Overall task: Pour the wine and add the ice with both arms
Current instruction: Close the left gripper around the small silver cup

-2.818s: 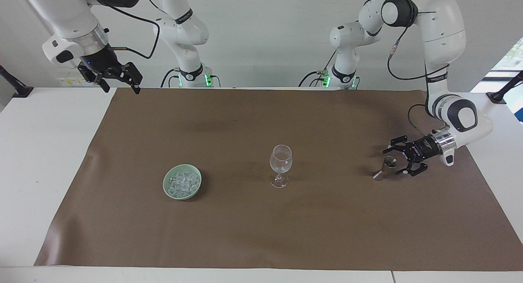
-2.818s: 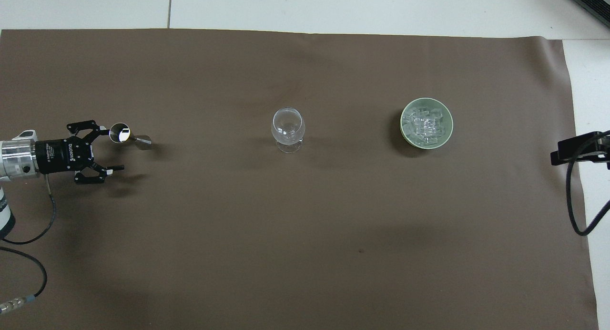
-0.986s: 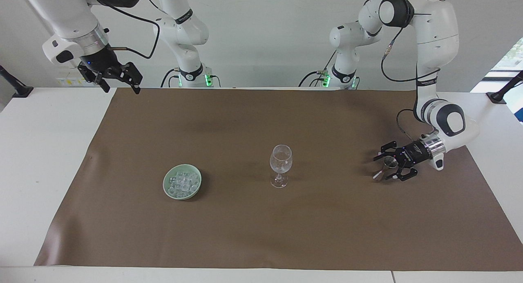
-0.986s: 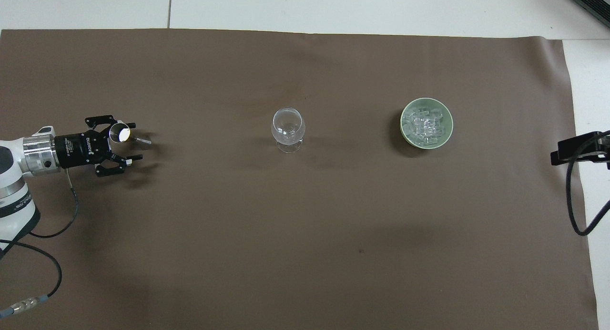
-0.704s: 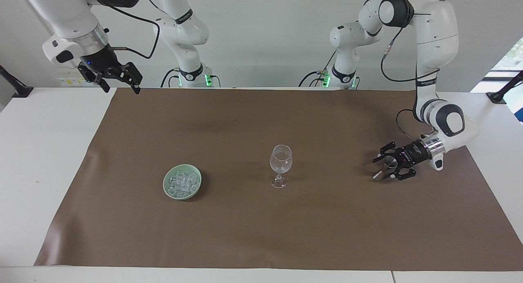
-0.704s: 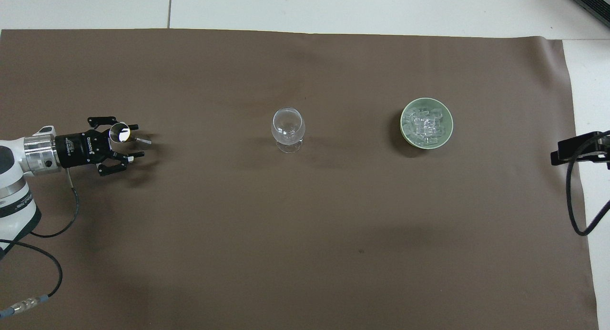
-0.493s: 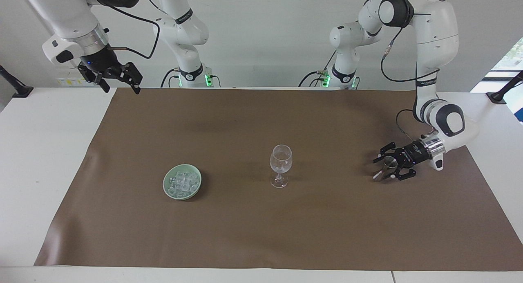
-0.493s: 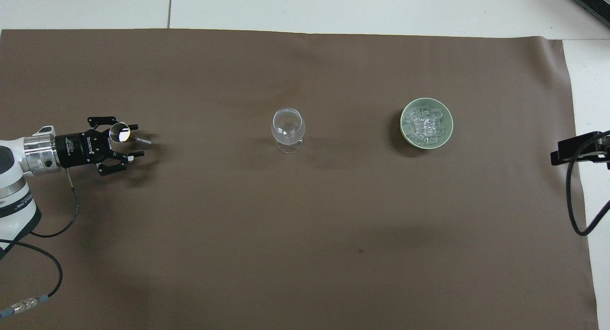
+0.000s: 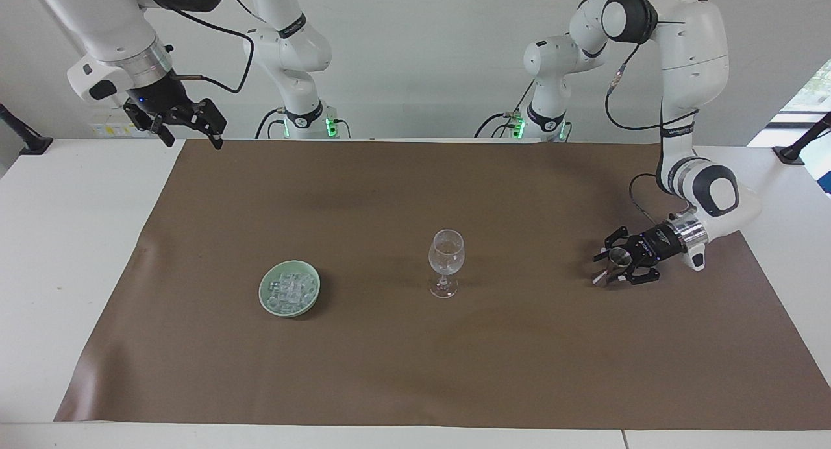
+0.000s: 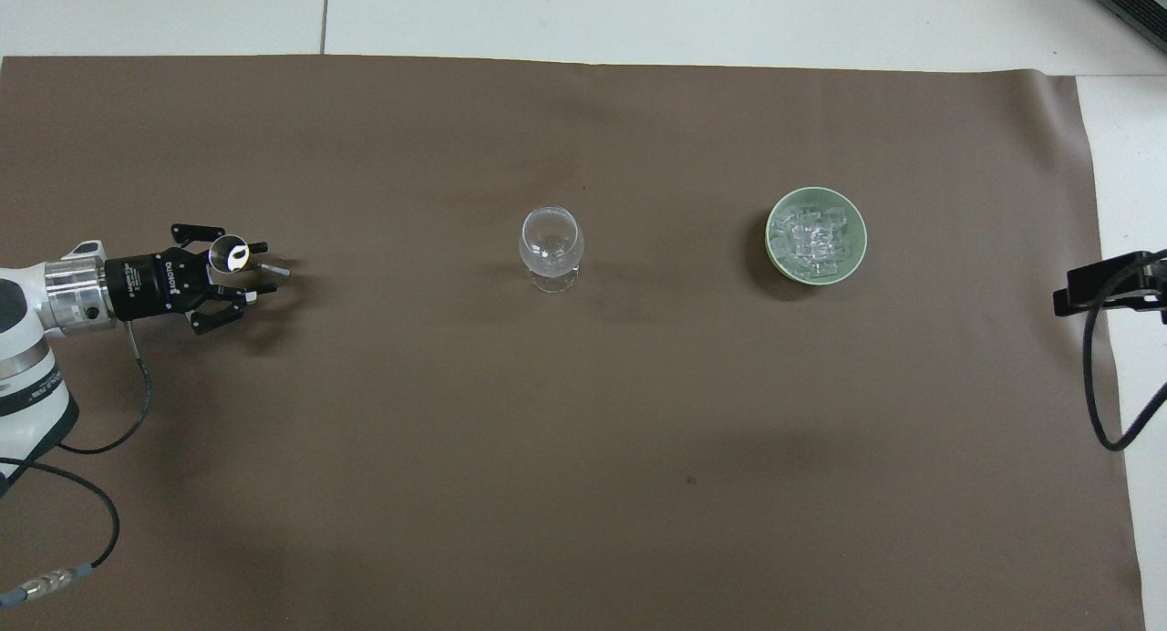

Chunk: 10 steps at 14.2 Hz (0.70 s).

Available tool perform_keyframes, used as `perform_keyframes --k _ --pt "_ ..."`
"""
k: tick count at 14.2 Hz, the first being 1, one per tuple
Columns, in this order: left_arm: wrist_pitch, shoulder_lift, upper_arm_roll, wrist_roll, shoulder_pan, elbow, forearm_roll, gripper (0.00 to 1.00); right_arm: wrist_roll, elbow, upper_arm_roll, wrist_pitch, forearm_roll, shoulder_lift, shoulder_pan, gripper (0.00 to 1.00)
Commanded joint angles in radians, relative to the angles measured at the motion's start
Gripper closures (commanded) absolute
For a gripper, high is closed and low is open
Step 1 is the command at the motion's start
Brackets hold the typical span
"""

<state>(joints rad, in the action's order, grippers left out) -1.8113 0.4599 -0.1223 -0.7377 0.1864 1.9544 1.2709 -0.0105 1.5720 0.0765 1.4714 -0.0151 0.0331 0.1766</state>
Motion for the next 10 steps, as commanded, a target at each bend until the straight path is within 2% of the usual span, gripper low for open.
perform_keyframes --k 1,10 --pt "-0.016 -0.006 -0.008 0.001 -0.007 0.009 0.021 0.45 -0.026 0.010 0.003 0.015 -0.003 0.008 0.006 0.00" --pt "-0.014 -0.006 -0.008 -0.002 -0.002 0.006 0.016 0.57 -0.026 0.010 0.003 0.015 -0.003 0.008 0.006 0.00"
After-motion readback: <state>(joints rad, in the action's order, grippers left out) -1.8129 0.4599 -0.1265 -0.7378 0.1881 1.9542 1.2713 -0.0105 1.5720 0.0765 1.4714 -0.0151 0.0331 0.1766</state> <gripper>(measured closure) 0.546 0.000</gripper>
